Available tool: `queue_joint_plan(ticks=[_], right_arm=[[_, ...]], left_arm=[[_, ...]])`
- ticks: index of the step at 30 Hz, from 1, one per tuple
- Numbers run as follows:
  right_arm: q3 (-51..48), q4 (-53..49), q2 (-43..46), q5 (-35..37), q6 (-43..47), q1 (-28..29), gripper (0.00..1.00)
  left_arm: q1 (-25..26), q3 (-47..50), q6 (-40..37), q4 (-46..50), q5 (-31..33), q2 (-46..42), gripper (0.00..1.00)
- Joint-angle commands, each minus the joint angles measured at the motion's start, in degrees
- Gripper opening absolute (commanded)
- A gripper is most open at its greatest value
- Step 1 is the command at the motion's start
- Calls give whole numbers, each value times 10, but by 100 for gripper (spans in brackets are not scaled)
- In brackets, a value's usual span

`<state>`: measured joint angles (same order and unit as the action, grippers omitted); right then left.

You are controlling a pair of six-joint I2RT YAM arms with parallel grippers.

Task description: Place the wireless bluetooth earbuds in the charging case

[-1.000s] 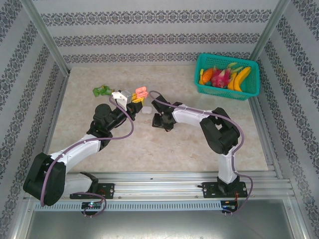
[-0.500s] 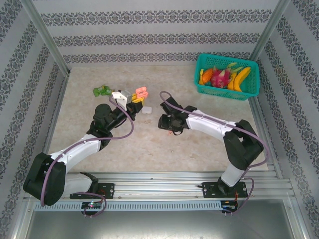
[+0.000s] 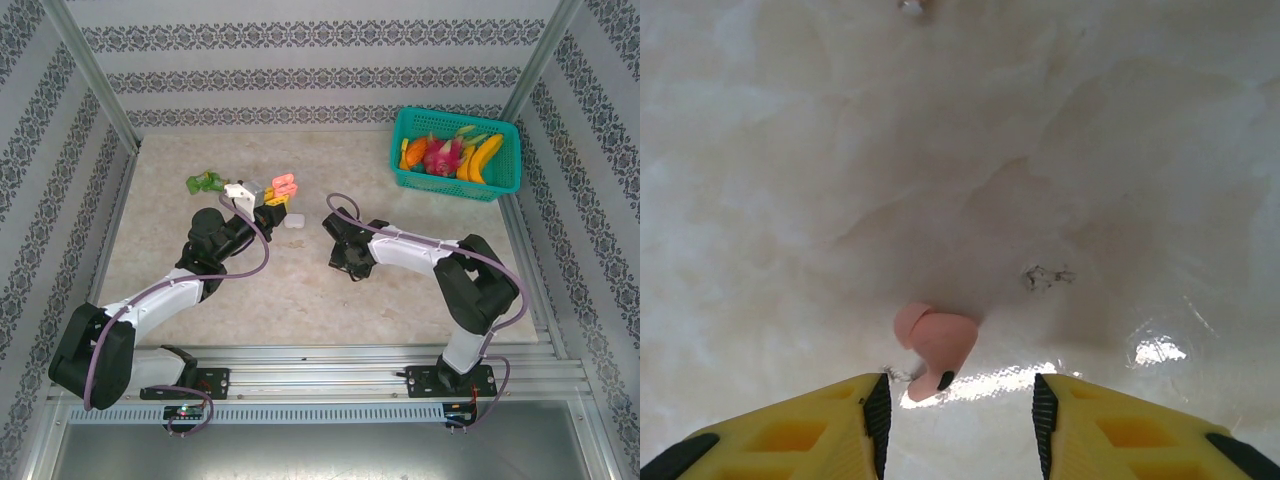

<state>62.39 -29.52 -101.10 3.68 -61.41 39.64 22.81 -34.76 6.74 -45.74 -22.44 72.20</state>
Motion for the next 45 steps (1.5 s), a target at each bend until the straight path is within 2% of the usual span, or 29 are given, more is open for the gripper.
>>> queue_joint_plan(ticks=[1,12,29,33,45], right_arm=[[4,0,-15,18,-20,7,43],[12,4,-39,15,-1,7,38],[-5,38,-30,-7,38,7,21],[-14,42,-21,-10,44,7,12],[-8,-1,23,14,88,5,0]], left_arm=[[-7,-17,11,-35,-12,5,0],[-6,-19,12,-39,-16,7,0],[-6,-24,11,-28,-15,6,0],[-6,-26,10,-24,-15,4,0],[-6,-29,12,-24,-14,6,0]])
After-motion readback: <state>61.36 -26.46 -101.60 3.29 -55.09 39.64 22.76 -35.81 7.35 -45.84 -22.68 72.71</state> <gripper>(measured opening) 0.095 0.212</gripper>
